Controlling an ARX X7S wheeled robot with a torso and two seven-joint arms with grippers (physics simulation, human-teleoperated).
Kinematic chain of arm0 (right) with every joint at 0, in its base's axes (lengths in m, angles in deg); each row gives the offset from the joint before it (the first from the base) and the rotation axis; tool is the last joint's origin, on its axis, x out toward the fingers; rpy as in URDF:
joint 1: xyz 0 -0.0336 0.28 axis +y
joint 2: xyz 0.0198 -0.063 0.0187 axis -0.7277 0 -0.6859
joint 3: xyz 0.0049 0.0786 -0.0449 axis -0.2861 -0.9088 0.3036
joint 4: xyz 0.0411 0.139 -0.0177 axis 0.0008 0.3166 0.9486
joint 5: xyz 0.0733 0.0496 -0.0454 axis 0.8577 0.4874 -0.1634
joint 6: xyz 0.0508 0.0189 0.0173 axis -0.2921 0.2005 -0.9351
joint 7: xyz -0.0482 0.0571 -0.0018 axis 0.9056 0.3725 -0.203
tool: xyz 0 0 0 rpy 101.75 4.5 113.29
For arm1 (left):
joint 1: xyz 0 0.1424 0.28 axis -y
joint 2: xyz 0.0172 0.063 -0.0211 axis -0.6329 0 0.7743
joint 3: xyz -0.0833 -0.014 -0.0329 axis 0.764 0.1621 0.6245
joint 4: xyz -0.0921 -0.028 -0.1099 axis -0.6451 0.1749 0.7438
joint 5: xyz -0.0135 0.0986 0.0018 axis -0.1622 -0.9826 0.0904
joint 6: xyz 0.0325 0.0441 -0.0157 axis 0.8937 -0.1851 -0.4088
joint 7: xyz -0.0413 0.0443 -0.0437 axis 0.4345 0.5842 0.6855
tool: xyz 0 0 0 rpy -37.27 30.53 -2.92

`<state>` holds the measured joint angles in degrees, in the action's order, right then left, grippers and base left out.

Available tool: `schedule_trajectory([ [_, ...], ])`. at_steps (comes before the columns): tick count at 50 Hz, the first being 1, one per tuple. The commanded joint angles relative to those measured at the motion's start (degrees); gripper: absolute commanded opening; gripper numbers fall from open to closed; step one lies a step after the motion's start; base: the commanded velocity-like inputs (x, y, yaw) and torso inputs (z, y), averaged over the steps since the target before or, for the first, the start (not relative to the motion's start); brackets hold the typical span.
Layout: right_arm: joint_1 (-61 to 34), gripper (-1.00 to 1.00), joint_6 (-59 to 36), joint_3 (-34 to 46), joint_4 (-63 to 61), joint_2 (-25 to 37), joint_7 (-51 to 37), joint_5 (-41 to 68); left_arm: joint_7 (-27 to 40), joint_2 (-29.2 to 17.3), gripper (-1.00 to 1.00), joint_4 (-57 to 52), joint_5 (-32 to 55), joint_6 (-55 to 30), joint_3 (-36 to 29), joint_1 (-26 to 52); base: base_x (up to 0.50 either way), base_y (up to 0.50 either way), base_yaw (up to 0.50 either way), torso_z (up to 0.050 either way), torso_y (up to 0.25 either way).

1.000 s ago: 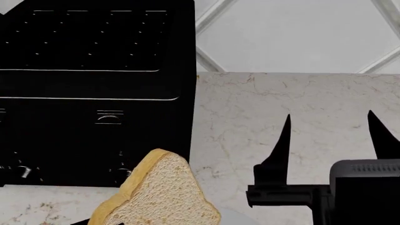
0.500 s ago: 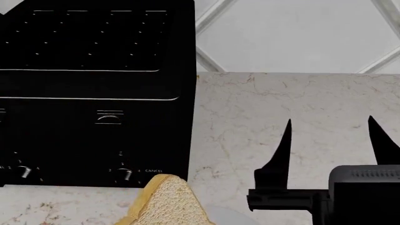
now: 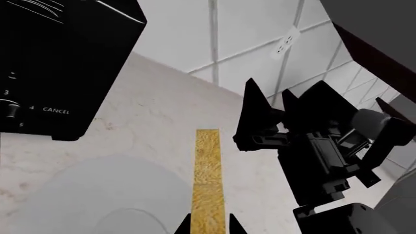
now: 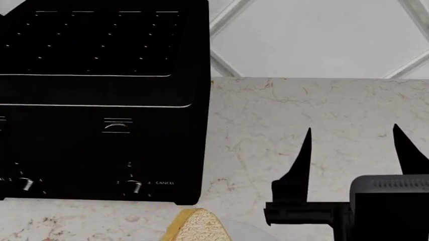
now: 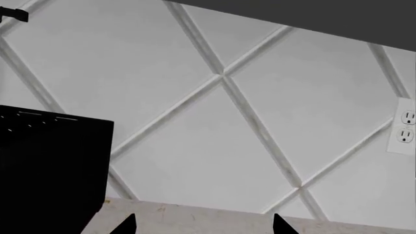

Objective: Place the toasted item on a plate.

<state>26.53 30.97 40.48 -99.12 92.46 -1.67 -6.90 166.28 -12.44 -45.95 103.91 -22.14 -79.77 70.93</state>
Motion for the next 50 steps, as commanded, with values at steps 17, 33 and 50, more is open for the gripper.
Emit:
schedule_trajectory([
  [17,0.75,1.00,1.64,1.24,1.24,0.36,-0.26,-0.55,-16.56,-0.15,-1.00,4.78,-12.25,-5.12,4.23,-11.05,0.00,0.00,0.00,0.000,0.000],
  [33,-0.37,1.00,1.07,1.69,1.45,0.50,-0.47,0.06,-22.04,-0.68,-1.00,5.53,-16.83,-6.01,4.59,-15.12,0.00,0.00,0.00,0.000,0.000],
  [50,0.77,1.00,1.68,1.53,1.14,0.78,-0.78,0.29,-25.75,-1.08,-1.00,6.00,-19.95,-4.94,4.47,-17.57,0.00,0.00,0.00,0.000,0.000],
])
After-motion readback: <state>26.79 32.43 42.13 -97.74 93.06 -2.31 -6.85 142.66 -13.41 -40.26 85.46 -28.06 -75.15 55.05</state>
